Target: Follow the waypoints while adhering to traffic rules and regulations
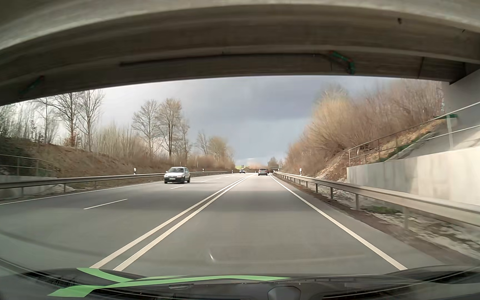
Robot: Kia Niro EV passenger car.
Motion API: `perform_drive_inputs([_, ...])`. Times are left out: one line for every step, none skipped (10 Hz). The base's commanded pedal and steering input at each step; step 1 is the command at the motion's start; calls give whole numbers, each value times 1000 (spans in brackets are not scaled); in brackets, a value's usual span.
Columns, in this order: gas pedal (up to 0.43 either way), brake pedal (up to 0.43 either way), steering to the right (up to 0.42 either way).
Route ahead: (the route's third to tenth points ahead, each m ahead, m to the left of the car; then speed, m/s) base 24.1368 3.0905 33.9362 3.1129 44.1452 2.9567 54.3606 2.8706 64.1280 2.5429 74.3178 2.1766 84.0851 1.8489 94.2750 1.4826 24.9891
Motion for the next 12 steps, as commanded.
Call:
perform_drive_inputs([268,0,-1])
perform_drive_inputs([268,0,-1])
perform_drive_inputs([268,0,-1])
perform_drive_inputs([268,0,-1])
perform_drive_inputs([268,0,-1])
perform_drive_inputs([268,0,-1])
perform_drive_inputs([268,0,-1])
perform_drive_inputs([268,0,-1])
perform_drive_inputs([268,0,-1])
perform_drive_inputs([268,0,-1])
perform_drive_inputs([260,0,-1])
perform_drive_inputs([260,0,-1])
